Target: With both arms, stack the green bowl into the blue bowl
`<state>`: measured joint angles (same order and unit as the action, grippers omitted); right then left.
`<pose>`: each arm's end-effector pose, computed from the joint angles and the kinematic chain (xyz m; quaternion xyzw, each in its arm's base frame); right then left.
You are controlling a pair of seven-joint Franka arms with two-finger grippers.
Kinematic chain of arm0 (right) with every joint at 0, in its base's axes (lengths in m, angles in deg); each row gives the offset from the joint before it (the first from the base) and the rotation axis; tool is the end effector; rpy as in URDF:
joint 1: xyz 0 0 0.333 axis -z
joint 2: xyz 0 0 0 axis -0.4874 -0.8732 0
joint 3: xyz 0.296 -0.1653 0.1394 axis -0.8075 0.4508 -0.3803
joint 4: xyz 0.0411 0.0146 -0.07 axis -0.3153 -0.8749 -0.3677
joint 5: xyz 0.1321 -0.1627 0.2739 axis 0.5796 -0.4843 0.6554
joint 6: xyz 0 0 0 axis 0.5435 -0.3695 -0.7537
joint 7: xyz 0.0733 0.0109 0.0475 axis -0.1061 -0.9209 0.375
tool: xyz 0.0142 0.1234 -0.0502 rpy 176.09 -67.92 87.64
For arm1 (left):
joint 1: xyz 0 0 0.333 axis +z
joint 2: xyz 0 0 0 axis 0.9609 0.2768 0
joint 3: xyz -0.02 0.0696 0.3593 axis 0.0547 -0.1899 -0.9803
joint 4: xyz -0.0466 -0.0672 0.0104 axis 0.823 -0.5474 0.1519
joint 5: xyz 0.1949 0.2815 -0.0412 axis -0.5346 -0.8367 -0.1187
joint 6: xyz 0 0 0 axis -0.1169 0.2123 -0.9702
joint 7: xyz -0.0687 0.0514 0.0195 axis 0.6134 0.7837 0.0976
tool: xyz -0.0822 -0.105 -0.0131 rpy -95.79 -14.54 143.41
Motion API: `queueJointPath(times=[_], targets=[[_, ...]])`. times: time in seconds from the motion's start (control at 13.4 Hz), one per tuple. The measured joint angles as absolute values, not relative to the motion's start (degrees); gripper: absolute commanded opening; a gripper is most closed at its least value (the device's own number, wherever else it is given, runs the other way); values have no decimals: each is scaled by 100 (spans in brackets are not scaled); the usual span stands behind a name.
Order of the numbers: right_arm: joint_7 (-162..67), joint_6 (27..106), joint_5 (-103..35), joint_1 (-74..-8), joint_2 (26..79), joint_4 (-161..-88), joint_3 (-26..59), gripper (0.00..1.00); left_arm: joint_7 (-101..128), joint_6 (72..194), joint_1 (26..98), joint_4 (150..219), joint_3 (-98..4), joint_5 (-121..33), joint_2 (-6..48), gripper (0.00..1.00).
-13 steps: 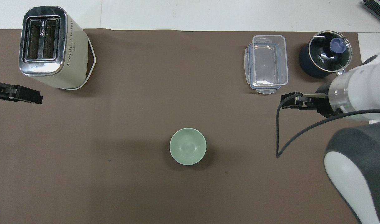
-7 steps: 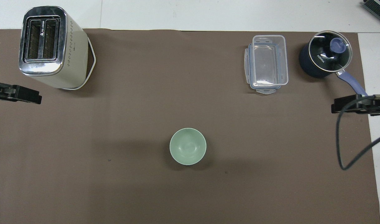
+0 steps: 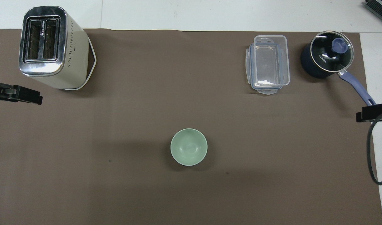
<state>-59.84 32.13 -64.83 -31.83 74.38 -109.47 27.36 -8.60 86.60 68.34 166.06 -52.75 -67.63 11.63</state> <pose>0.4495 -0.0134 0.7021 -0.9990 0.0449 -0.0085 0.0022 0.5104 -0.0306 0.6472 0.9961 -0.0866 0.0147 0.0107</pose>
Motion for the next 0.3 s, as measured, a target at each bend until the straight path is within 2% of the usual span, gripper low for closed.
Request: queueJointPath(times=[0.3], targets=[[-5869,3268,-6483,-3179,7448,-11007,2720,100,-859,8658,6834,16606,-5272,-6763,1163,100]])
